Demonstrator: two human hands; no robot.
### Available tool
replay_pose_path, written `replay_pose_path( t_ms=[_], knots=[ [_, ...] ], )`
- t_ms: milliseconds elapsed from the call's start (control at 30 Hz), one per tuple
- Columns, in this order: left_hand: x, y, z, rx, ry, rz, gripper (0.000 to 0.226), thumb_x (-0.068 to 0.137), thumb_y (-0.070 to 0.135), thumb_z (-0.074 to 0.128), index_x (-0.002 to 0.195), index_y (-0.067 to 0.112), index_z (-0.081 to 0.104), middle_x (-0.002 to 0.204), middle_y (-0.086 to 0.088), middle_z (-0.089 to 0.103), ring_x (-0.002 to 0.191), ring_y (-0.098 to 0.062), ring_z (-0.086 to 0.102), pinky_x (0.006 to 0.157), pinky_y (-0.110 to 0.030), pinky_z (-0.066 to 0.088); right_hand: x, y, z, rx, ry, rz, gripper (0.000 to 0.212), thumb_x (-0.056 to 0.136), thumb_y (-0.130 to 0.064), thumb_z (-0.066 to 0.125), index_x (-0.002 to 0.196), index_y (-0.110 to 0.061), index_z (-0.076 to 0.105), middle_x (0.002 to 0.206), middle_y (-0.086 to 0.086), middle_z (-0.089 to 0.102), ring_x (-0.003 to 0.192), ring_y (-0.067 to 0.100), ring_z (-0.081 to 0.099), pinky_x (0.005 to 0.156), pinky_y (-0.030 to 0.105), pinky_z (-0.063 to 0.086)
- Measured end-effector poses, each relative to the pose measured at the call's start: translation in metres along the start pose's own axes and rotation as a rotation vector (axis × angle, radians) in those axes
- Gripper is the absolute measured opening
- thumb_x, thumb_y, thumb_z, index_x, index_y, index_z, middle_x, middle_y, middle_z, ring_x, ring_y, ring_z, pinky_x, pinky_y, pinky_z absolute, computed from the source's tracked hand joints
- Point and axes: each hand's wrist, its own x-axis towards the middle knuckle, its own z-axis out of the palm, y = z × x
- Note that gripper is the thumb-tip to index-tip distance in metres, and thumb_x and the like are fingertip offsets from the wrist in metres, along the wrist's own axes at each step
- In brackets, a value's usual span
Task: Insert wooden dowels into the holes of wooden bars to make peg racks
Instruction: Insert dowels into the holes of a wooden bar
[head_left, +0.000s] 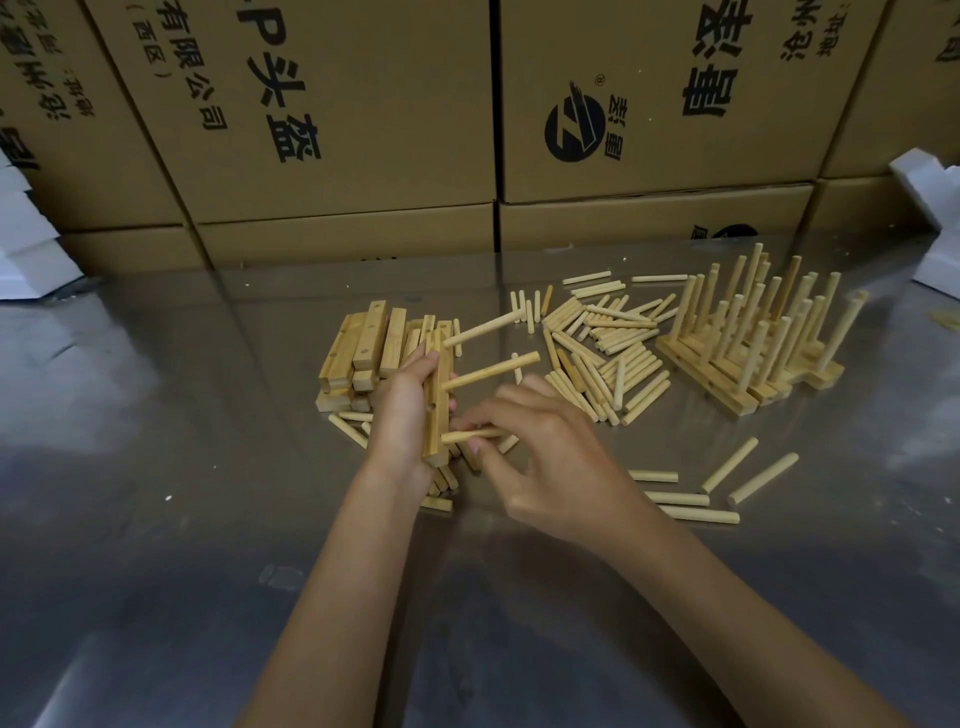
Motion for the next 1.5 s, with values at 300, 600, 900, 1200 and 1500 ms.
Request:
replay_pose_path(
  t_ms=[300,600,900,1200,1500],
  knots=[
    [-0.003,-0.004,0.007,0.071,0.046,0.072,0.022,0.101,0.024,0.052,0.103,0.038,0.069,0.08,0.004,0.059,0.059,-0.008,0.049,0.05,-0.024,0.044,0.0,-0.001,-0.002,0.011,0.017,-0.01,0.017,0.088,-0.007,0.064,0.099,-0.014,0.076,0.079,-0.019,0.052,0.08,0.009,0.041,0.07,0.021,0.033],
    [-0.005,-0.001,0.01,0.118,0.055,0.141,0.034,0.101,0.024,0.054,0.133,0.035,0.061,0.082,0.004,0.061,0.057,-0.006,0.048,0.048,-0.022,0.045,-0.003,-0.002,0.001,0.083,0.026,0.143,0.014,0.088,-0.01,0.064,0.094,-0.02,0.072,0.08,-0.024,0.057,0.081,0.01,0.048,0.065,0.022,0.037],
    [0.001,-0.004,0.005,0.006,0.082,0.067,0.033,0.104,0.021,0.047,0.133,0.02,0.06,0.075,0.001,0.056,0.055,-0.009,0.048,0.044,-0.022,0.042,-0.002,0.011,-0.012,-0.121,-0.181,0.129,0.009,0.104,-0.027,0.045,0.098,-0.026,0.051,0.06,-0.012,0.055,0.06,0.009,0.053,0.088,0.041,0.045],
    [-0.003,-0.004,0.005,-0.154,-0.005,-0.076,0.035,0.103,0.025,0.048,0.128,0.006,0.062,0.091,-0.01,0.06,0.077,-0.022,0.061,0.065,-0.033,0.059,0.006,-0.011,-0.017,0.963,0.208,0.343,0.008,0.097,-0.004,0.056,0.099,0.003,0.051,0.091,0.021,0.074,0.086,0.026,0.074,0.07,0.034,0.059],
    [-0.009,-0.003,0.008,-0.206,-0.026,-0.098,0.032,0.103,0.025,0.049,0.127,0.009,0.063,0.082,-0.01,0.071,0.064,-0.02,0.071,0.049,-0.025,0.054,0.006,-0.015,-0.012,0.891,0.203,0.325,0.003,0.098,0.002,0.054,0.095,0.001,0.053,0.089,0.017,0.075,0.09,0.023,0.074,0.075,0.03,0.06]
  ],
)
